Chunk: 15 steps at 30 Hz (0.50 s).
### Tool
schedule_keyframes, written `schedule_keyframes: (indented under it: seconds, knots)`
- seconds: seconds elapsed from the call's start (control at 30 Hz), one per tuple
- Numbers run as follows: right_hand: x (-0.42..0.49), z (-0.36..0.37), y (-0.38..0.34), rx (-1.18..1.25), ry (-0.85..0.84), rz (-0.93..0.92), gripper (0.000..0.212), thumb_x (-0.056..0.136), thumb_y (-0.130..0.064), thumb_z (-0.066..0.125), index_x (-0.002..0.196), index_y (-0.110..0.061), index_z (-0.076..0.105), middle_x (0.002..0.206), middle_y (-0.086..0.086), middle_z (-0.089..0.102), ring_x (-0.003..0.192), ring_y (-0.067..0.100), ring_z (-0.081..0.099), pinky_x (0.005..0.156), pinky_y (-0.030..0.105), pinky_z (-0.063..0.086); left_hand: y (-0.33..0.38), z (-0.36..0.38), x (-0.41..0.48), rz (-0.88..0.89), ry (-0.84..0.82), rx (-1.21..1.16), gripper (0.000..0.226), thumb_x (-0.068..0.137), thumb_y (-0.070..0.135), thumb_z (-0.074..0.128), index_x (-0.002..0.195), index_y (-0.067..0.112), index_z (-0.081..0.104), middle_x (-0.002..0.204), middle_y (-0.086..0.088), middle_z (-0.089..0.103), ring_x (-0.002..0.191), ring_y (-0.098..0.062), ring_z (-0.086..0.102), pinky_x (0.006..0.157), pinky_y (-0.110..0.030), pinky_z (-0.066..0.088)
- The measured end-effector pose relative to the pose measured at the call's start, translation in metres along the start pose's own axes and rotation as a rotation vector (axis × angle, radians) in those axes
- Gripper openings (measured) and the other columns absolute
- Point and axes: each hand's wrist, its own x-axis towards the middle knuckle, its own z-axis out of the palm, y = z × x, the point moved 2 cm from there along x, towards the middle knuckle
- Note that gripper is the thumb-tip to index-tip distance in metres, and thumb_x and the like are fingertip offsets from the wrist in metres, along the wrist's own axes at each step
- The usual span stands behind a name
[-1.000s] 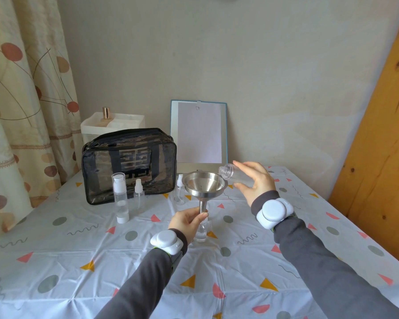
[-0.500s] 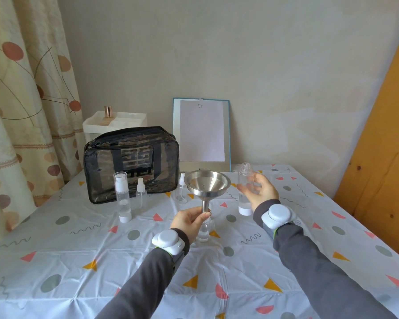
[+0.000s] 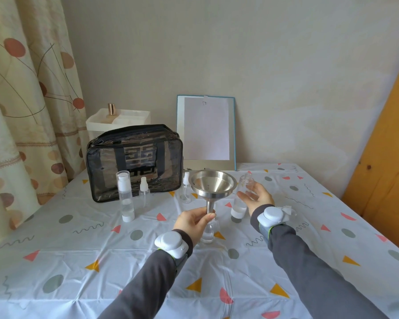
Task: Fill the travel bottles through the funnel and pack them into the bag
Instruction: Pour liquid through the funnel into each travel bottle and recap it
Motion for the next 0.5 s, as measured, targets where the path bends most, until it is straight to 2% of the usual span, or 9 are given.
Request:
schedule_keyframes:
  seconds: [0.2,0.37,0.5]
  knots:
    - [0.005,0.003,0.012,0.012,0.002,-0.006,0.045,0.079,0.005,0.066,0.121,-0.005,0.052,0.125,0.012,0.055,0.111,0.024,0.053,0.089,0.027,0.041,0.0,0.0,0.0,0.0,0.003,0.01,0.02,0.088,0.025,0.06,0.105,0.017,0.069,0.097,0.008,0.069,0.092,-0.001,0.063,0.083,-0.008,0.043]
    - [0.01,0.006,0.017,0.022,-0.021,0.009,0.05,0.077,0.008,0.066,0.123,-0.002,0.049,0.128,0.015,0.053,0.118,0.03,0.05,0.1,0.039,0.043,0.001,0.0,-0.001,0.015,0.011,0.01,0.021,0.088,0.025,0.06,0.106,0.016,0.069,0.099,0.006,0.07,0.093,-0.002,0.063,0.087,-0.013,0.044]
    - [0.01,0.003,0.021,-0.113,-0.037,0.014,0.052,0.077,-0.003,0.071,0.125,-0.008,0.05,0.126,0.014,0.055,0.114,0.026,0.053,0.094,0.031,0.041,0.0,0.001,-0.002,0.02,0.017,-0.001,0.018,0.088,0.023,0.06,0.103,0.017,0.069,0.095,0.008,0.069,0.093,-0.004,0.064,0.089,-0.016,0.046]
